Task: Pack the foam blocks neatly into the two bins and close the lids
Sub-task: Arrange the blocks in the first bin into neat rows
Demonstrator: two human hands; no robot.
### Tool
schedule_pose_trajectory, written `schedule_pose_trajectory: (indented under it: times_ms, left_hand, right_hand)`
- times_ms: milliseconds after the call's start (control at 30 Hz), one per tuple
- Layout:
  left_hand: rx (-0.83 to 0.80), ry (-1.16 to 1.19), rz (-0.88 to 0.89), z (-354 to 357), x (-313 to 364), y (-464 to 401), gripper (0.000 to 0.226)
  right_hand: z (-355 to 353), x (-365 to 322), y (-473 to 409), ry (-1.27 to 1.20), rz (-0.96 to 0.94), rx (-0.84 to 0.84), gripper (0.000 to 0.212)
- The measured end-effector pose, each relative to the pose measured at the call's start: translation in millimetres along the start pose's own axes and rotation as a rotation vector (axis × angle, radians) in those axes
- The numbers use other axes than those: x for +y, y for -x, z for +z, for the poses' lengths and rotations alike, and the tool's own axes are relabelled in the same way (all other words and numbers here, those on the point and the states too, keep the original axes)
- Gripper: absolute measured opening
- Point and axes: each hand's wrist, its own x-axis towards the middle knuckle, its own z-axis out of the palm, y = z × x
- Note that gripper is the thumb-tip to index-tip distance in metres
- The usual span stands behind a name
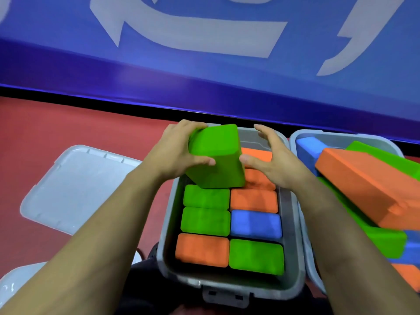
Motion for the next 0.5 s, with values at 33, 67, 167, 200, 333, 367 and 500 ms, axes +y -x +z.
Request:
schedule_pose_trajectory:
  times_ms: [33, 67, 167, 200, 333, 367, 500]
  left_hand:
    - [0.002, -0.036, -0.009, 2.4, -1.8, 0.7, 0.095]
    - [0.012, -0.052, -0.019, 3.4, -2.2, 0.7, 0.094]
    - [0.034, -0.075, -0.029, 4.3, -2.1, -5.5, 0.094]
    - [0.025, -0.092, -0.029, 4.8, -1.8, -8.0, 0.094]
    - [-0.038, -0.172, -0.027, 13.5, -1.4, -15.4, 0.096]
    - [-0.048, -0.188, -0.025, 16.2, -0.8, -16.7, 0.096]
    - [-0.064, -0.229, -0.031, 27.5, -0.6, -21.5, 0.094]
  right_hand:
    - [-0.2, 1.4, -1.0, -0.007, -0.008, 0.021, 0.078]
    - [0.5, 2.2, -1.8, -0.010, -0.014, 0.036, 0.073]
    - [4.8, 4.5, -4.2, 0.001, 0.003, 0.042, 0.073]
    - [6.4, 5.0, -4.7, 0.003, 0.009, 0.040, 0.073]
    - [8.4, 6.3, -5.5, 0.005, 0.024, 0.067, 0.060]
    - [8.2, 6.8, -5.8, 0.010, 0.026, 0.072, 0.059]
    - [6.8, 8.0, -6.1, 0.018, 0.044, 0.088, 0.054]
